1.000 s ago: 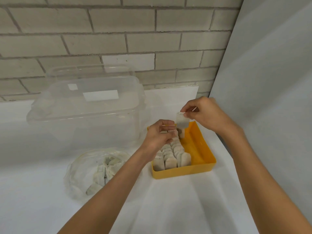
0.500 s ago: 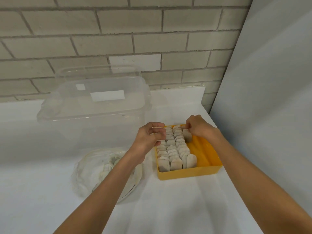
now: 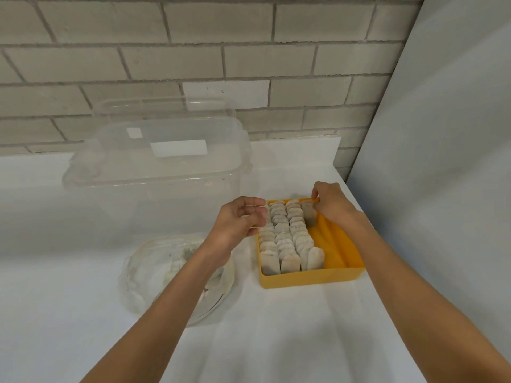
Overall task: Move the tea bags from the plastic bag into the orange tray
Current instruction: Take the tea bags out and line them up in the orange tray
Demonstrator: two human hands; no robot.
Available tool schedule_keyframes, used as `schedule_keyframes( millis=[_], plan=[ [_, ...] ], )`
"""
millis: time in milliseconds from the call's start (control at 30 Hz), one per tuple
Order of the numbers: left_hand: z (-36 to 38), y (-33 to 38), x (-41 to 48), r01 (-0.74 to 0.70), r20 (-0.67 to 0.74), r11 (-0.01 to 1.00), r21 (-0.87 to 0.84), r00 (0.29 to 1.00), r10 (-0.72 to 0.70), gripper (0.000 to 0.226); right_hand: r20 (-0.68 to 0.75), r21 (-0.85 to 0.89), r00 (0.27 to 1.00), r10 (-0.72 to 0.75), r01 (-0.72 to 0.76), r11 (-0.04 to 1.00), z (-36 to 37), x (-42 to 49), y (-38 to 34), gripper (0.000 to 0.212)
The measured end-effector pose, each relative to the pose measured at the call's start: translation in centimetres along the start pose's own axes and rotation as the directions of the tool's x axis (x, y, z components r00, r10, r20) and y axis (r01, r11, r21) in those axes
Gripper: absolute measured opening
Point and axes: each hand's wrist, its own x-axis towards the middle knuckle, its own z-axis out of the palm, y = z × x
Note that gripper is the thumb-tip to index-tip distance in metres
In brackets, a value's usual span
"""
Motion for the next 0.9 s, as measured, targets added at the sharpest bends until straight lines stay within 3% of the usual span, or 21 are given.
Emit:
schedule_keyframes(
  millis=[167,333,500,667,767,900],
  plan=[
    [-2.2,0.7,-1.8,-0.017,0.009,0.997,0.078,1.000,0.016,0.021,-0.068,0.011,0.996,-0.061,0.062,0.998,-1.7,-1.1,-1.0,0.022],
    [-6.0,1.7,-4.9,-0.019,-0.006,0.989,0.145,1.000,0.021,0.018,-0.143,0.170,0.933,-0.331,0.353,0.920,-3.4,-4.8,-6.3,0.015],
    [-10.0,1.7,-7.2,0.053,0.069,0.962,0.267,0.995,-0.075,0.017,-0.026,0.350,0.853,-0.521,0.496,0.795,-3.2,-9.9,-13.4,0.012],
    [-12.2,-0.6,-7.8,0.098,0.059,0.857,0.506,0.987,-0.148,0.011,0.135,0.402,0.771,-0.622,0.531,0.746,0.8,-12.3,-17.6,0.010],
    [-12.4,-2.8,-7.5,0.080,0.012,0.744,0.663,0.993,-0.118,0.017,0.221,0.342,0.767,-0.602,0.517,0.785,4.2,-12.6,-18.2,0.015],
    [-12.2,-4.9,-7.0,0.103,-0.039,0.700,0.707,0.994,-0.106,0.020,0.283,0.161,0.796,-0.534,0.510,0.845,7.5,-13.1,-18.0,0.046]
  ],
)
